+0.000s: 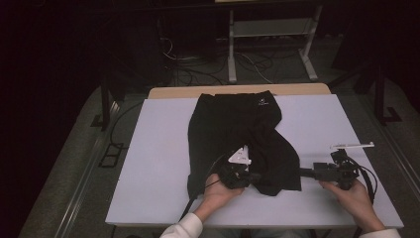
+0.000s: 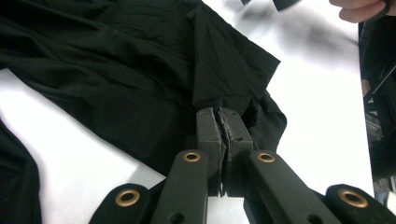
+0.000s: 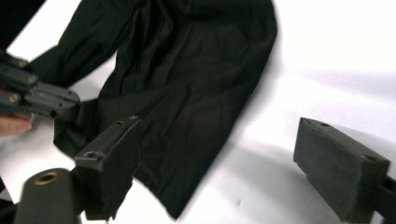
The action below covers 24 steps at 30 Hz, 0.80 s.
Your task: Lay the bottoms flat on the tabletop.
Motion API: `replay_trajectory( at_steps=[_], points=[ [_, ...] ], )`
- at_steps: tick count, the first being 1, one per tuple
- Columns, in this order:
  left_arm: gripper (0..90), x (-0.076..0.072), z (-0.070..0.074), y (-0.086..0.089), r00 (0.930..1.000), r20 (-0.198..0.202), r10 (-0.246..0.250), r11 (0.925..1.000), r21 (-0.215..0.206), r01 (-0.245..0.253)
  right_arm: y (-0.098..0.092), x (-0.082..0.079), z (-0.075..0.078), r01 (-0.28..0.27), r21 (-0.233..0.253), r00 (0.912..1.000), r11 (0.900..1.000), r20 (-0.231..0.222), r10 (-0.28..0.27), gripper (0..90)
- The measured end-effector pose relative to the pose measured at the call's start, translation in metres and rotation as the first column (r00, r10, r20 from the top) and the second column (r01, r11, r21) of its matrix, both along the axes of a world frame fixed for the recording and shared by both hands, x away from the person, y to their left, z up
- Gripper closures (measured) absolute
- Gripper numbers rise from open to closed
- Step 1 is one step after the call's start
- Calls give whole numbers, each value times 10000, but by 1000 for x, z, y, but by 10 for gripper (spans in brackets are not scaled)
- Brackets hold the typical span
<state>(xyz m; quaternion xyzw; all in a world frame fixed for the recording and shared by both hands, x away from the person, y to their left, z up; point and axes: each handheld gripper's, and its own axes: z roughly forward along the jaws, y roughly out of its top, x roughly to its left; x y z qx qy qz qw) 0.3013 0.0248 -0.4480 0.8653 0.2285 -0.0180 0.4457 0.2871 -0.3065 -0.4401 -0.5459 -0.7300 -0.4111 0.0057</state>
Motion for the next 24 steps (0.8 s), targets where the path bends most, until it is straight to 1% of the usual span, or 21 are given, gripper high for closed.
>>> replay_trajectory(
  at_steps=[1,4,8,11,17,18,19,21,24],
  points=[
    [882,0,0,0,10000,-29,-25,10000,-4,24,1,-3,-1,-48,-74,10000,10000,-79,47,188],
    [882,-1,0,0,10000,-29,-69,10000,4,69,4,-8,-4,-243,-94,9992,9997,-304,240,268],
    [882,-1,0,1,10000,-51,-62,10000,-41,62,10,-11,-6,-487,-274,9972,9984,-576,471,343],
    [882,-1,0,1,10000,-25,-91,10000,-30,91,13,-12,-8,-670,-379,9956,9970,-677,644,390],
    [882,-1,-1,1,9999,-52,-95,9999,-36,95,19,-13,-9,-916,-502,9934,9945,-742,877,511],
    [882,-1,-1,1,9999,-51,-104,9999,-32,104,21,-14,-9,-949,-567,9933,9939,-719,907,536],
    [882,-2,-1,1,9999,-50,-116,9999,-37,115,22,-14,-9,-1021,-616,9924,9929,-751,974,575],
    [883,-2,-1,0,9999,-35,-156,9999,-20,156,24,-15,-9,-1076,-639,9911,9921,-852,1020,623],
    [882,-3,-2,0,9998,-14,-187,9998,39,187,26,-15,-10,-1102,-695,9899,9915,-973,1032,731]
  ],
)
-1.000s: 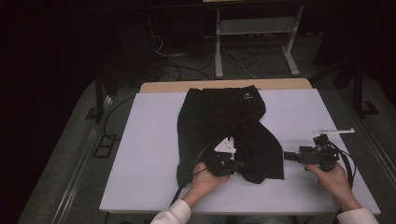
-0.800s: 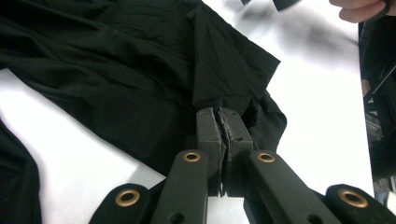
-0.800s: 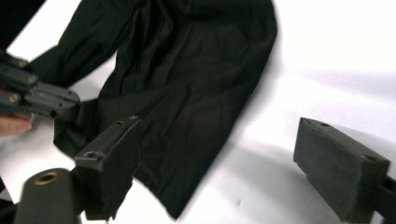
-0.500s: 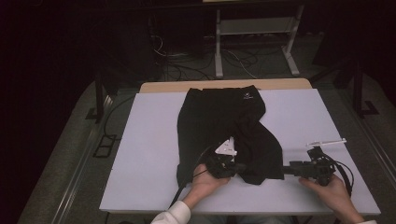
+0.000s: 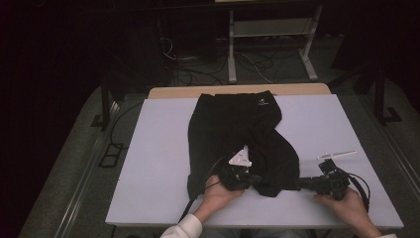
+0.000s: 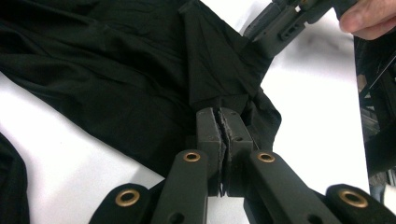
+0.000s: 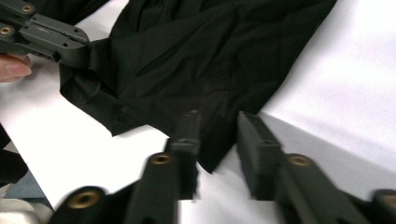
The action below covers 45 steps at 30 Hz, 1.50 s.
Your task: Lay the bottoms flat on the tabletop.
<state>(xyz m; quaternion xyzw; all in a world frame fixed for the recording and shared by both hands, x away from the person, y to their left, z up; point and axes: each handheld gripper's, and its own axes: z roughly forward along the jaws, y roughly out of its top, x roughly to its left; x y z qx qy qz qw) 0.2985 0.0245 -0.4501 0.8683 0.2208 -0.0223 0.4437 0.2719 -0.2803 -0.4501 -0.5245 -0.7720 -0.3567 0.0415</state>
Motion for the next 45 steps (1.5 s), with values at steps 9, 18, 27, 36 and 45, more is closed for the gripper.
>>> replay_trajectory(
  at_steps=[9,18,27,36,45],
  points=[
    [883,-1,-2,-3,10000,-42,-89,10000,-15,89,0,8,-4,-221,364,9976,9991,-646,245,884],
    [883,-6,14,-12,9983,-45,-587,9983,48,587,-35,3,14,-304,913,9978,9954,-556,355,886],
    [883,-29,21,-38,9850,-29,-1728,9843,360,1728,-64,-20,20,-413,869,9983,9954,-385,448,886],
    [884,-40,17,-47,9732,-369,-2271,9729,356,2284,-79,-34,19,-408,839,9980,9956,-453,448,886],
    [883,-48,11,-51,9622,-616,-2653,9620,506,2685,-82,-41,14,-556,798,9946,9953,-825,622,886]
  ],
)
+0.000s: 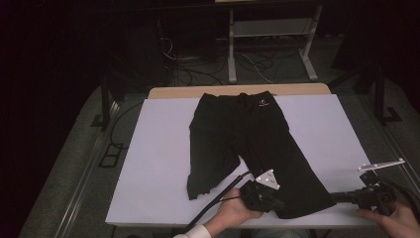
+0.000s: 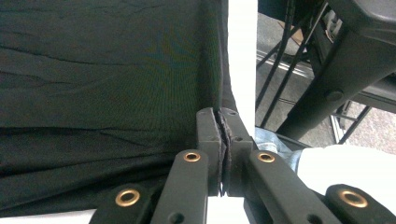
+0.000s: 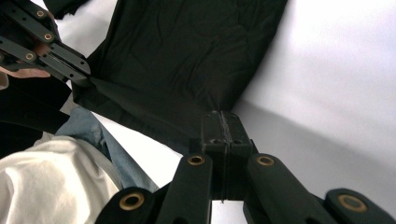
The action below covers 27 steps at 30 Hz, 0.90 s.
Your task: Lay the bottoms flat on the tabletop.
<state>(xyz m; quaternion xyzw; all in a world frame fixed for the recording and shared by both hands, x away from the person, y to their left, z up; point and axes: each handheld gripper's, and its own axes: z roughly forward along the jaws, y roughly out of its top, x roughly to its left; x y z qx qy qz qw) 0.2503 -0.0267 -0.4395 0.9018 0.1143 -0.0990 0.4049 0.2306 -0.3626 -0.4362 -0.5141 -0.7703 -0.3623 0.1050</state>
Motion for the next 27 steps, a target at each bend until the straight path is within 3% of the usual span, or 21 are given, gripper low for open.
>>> replay_trajectory(
  at_steps=[12,19,22,27],
  points=[
    [883,-7,-1,1,9992,-149,-376,9991,193,379,0,-9,-1,-241,-14,9989,9997,-398,240,886],
    [866,-7,-6,3,9991,-291,-294,9994,163,298,7,-12,-4,-532,-276,9971,9982,-559,516,883],
    [761,-6,-5,5,9984,-515,-213,9998,-69,210,8,-12,-4,-429,-277,9979,9987,-495,415,841],
    [506,-8,1,11,9998,-192,25,9997,-260,-30,12,-12,3,-251,-358,9989,9990,378,265,688]
  ],
)
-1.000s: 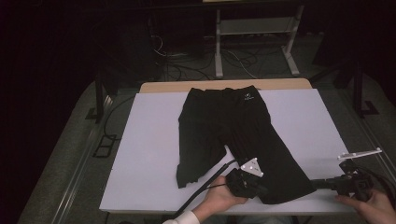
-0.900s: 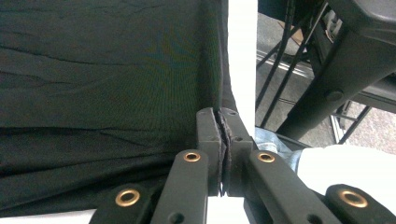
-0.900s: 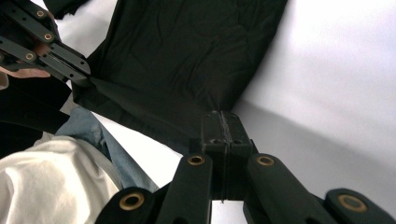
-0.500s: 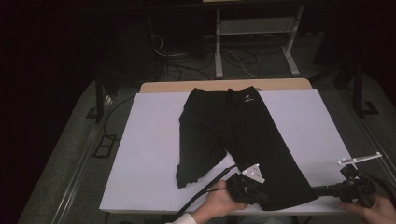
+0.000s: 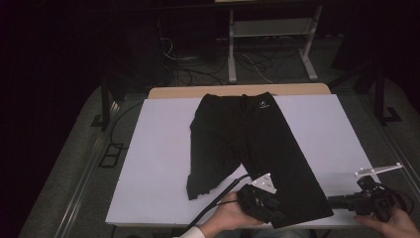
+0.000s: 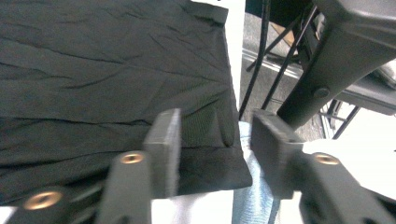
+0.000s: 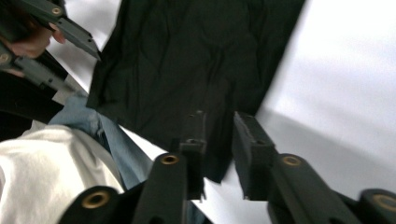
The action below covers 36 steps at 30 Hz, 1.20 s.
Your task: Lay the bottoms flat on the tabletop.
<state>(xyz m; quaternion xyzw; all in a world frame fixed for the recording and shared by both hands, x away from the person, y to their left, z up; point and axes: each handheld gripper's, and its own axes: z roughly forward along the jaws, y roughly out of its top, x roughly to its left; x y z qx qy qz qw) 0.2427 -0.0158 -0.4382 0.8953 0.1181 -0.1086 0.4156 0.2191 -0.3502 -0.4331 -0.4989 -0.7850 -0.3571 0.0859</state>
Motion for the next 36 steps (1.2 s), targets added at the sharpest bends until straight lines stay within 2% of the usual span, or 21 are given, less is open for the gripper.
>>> replay_trajectory(
  at_steps=[6,8,11,13,18,22,30,36],
  points=[
    [247,2,8,9,9998,123,169,9997,-149,-167,8,3,8,21,-12,9982,10000,598,-20,525],
    [191,4,11,14,9991,205,380,9990,-235,-375,13,5,12,-68,-94,9970,9999,773,75,441],
    [85,9,16,20,9981,20,612,9971,-445,-610,19,9,17,-162,-172,9955,9997,931,178,305],
    [11,12,19,24,9974,77,718,9967,-375,-714,25,13,20,-142,-255,9946,9996,1027,167,211],
    [2,17,27,36,9950,268,963,9947,-388,-952,38,21,28,-217,-448,9927,9988,1172,268,7],
    [1,21,33,49,9916,421,1225,9920,-363,-1210,52,28,36,-459,-441,9887,9980,1404,517,0],
    [2,28,43,79,9795,645,1908,9810,-483,-1879,79,42,45,-770,-286,9832,9966,1639,807,0],
    [2,35,51,109,9614,937,2586,9656,-521,-2547,92,51,49,-844,-157,9790,9963,1847,858,0]
  ],
)
